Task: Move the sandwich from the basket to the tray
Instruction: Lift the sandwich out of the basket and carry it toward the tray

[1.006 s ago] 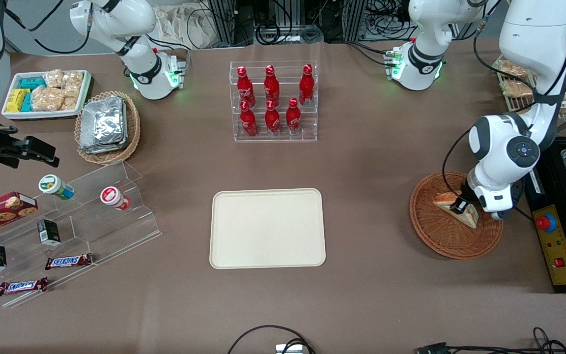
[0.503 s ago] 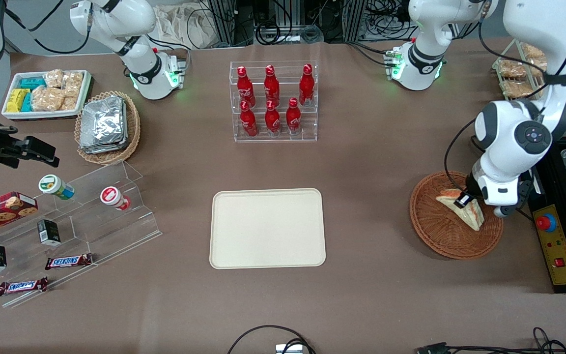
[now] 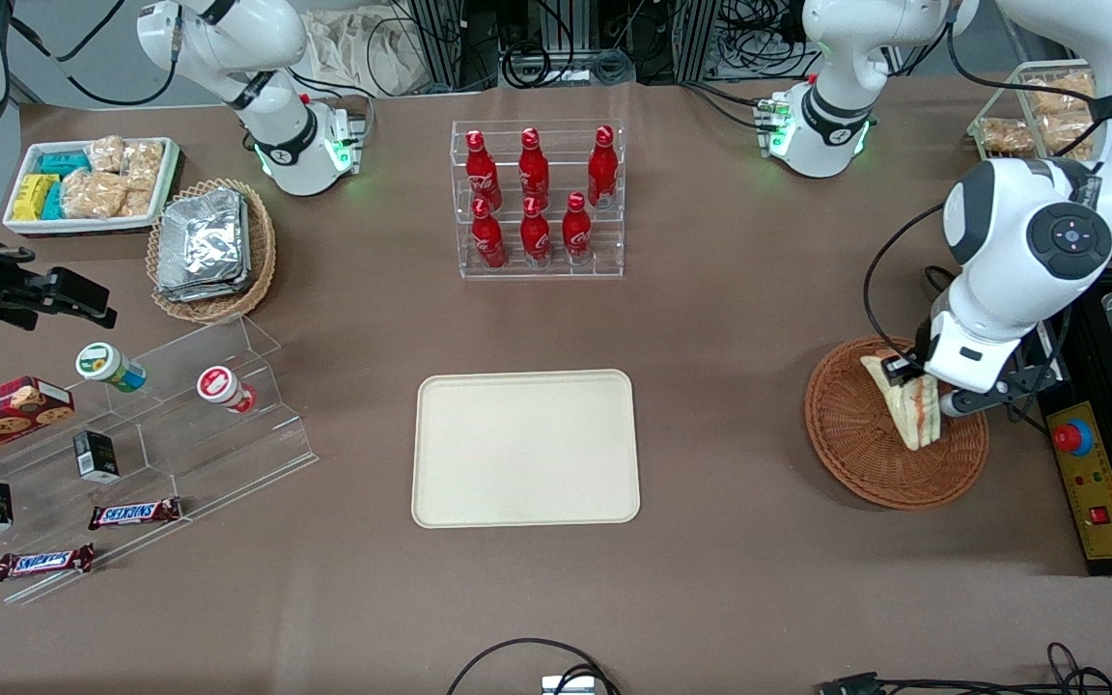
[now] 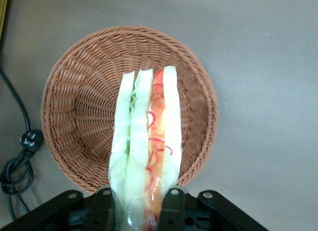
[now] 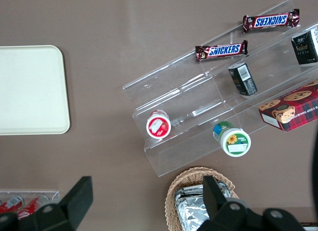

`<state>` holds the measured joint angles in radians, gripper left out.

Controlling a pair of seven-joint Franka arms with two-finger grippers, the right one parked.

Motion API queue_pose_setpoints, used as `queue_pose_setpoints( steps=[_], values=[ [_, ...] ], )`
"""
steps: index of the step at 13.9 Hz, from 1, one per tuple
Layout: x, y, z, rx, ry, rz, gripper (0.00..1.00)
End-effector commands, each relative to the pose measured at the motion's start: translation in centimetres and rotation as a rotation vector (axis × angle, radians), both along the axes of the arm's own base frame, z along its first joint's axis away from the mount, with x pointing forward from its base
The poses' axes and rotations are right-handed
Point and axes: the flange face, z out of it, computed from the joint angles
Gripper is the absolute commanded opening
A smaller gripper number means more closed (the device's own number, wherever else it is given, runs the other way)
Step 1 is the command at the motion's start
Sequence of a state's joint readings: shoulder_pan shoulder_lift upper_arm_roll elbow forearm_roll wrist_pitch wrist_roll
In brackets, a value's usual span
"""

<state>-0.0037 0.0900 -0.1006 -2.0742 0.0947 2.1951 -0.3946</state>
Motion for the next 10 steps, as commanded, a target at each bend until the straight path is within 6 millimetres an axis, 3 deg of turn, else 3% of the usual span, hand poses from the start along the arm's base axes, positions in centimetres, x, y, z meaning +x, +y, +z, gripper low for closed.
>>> queue_pose_setpoints(
  steps=[1,10],
  values=[
    [0.0,-3.0,1.5,0.004,-0.006,-0.093,0.21],
    [1.0,-13.3,5.4,-0.039,-0.079,-0.276,0.21]
  ],
)
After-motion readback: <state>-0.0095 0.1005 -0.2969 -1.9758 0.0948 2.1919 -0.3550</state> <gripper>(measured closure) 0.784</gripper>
